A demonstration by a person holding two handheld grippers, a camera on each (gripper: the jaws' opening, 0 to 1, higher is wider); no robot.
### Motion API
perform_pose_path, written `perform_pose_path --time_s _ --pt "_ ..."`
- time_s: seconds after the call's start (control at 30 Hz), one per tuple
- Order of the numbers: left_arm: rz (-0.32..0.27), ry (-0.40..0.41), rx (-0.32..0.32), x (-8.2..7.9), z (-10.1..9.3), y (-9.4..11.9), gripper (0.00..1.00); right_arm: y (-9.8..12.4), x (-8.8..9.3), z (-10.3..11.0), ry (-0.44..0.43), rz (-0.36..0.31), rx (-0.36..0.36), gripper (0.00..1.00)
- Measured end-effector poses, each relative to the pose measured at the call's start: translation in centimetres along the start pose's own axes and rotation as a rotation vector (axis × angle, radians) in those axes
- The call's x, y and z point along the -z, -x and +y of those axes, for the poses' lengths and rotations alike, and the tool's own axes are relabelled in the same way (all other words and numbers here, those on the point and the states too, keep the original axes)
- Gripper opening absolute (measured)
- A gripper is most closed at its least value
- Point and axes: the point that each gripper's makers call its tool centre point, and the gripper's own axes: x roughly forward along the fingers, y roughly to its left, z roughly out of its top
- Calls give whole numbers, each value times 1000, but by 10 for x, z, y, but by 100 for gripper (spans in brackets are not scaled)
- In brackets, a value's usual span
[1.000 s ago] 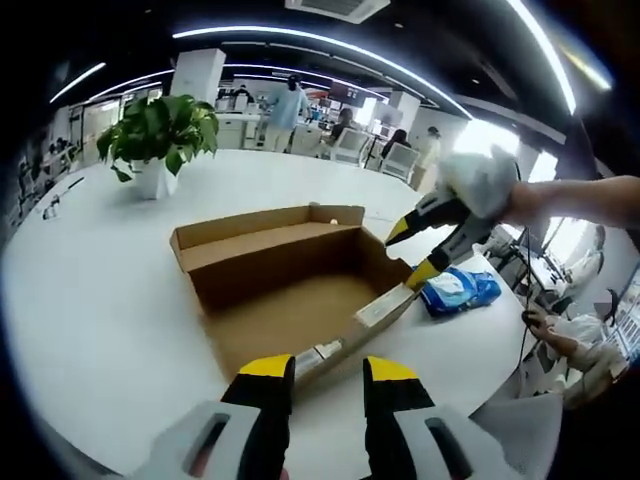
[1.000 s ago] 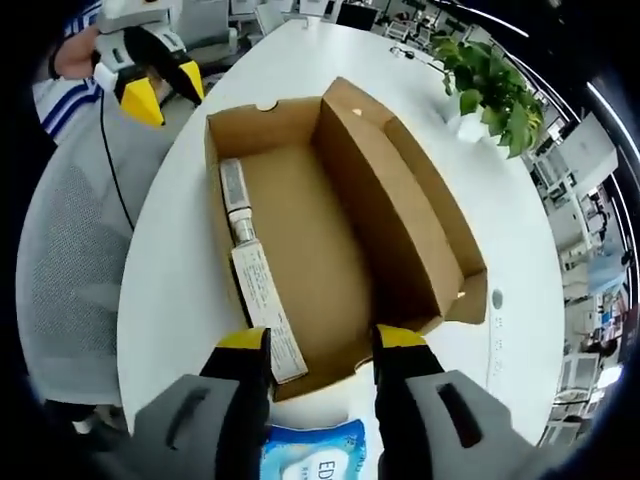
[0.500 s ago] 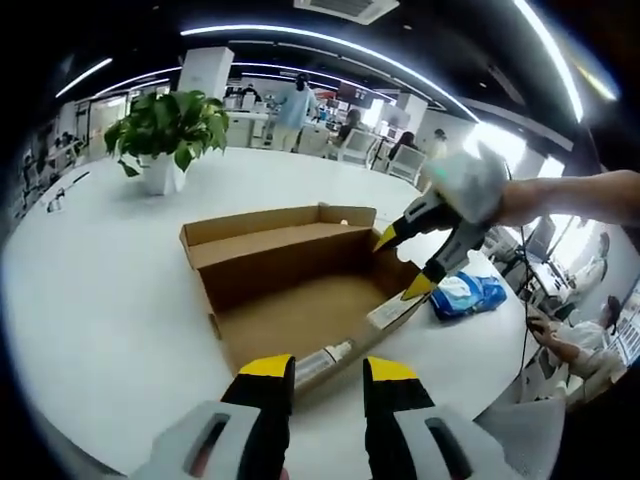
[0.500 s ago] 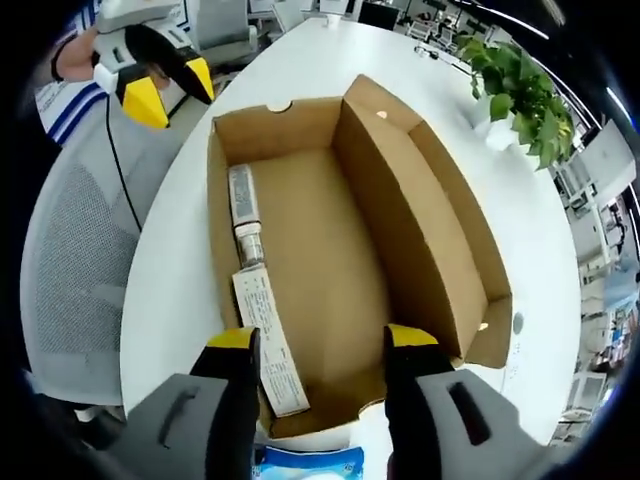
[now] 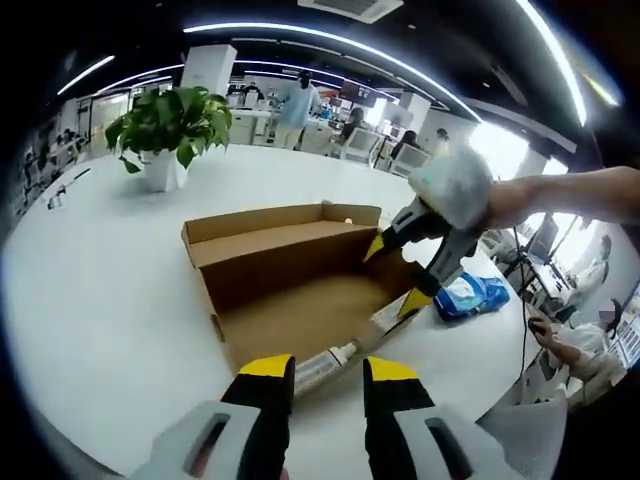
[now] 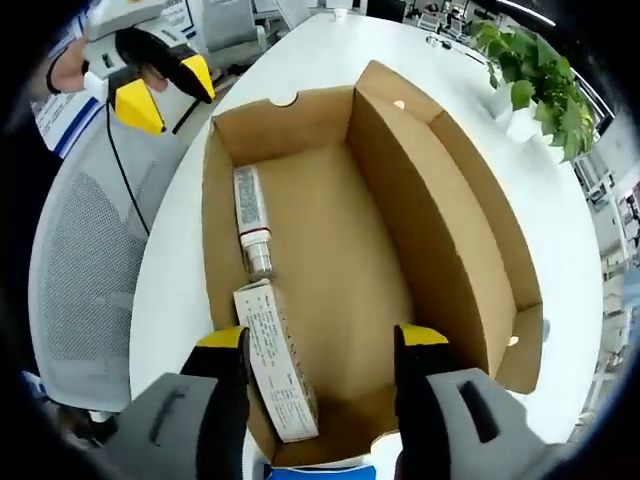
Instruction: Operate the shoe box by opening the lid, removing the specified soft item, and placing it in the target area until the item is outside and the box remains undamaged.
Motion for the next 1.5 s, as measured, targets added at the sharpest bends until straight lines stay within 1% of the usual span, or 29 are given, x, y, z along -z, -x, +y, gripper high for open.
perform_pose_path --time_s 0.13,0.2,0.3,0.37,0.43,0.5,0.57,0.67,0.7,0.97,1.1,1.17,1.2,1.23,1.27,1.33,1.37,1.43,1.5 --pt "-3 0 -4 -3 0 0 27 2 -1 -5 18 -5 21 61" --pt "-5 1 -5 -4 0 1 27 2 0 -6 15 -7 28 61" --pt "-5 2 -6 -4 -1 0 27 5 1 -12 12 -14 61 59" --pt "-5 3 -6 -3 -1 0 27 7 5 -15 14 -3 72 57" --pt "-4 4 -6 -2 -2 0 27 8 8 -15 19 8 68 55" --pt "-2 4 -3 -1 -4 -1 27 10 6 -13 13 -2 61 56" --pt "-1 3 -1 -1 -5 -2 27 10 -5 -4 -33 -56 20 59" --pt "1 -1 3 -1 -7 -2 27 9 -8 -3 -22 -52 16 62" --pt "0 -2 4 -2 -8 -3 27 5 -8 0 -8 -42 7 62" --pt "0 -7 5 -4 -8 -2 27 -8 -19 8 23 -29 -16 56" --pt "1 -6 2 -3 -6 -1 27 -12 -15 8 82 10 9 53" --pt "1 -6 1 -3 -4 -1 27 -15 -6 5 130 66 36 51" --pt "0 -5 0 -4 -3 -1 27 -16 -5 5 139 72 36 50" --pt "-1 -3 0 -4 -3 -1 27 -18 -6 8 122 60 29 48" --pt "-1 -3 0 -4 -3 -1 27 -18 -5 7 113 62 31 47" --pt "-4 -3 -2 -5 -3 -1 27 -20 0 2 90 80 52 47" --pt "-5 -2 -2 -6 -2 0 27 -22 7 2 85 105 60 45" --pt "-6 -1 -2 -6 -1 -1 27 -25 13 4 71 112 54 41" --pt "-8 -1 -1 -6 -2 -1 27 -27 17 6 57 118 55 34"
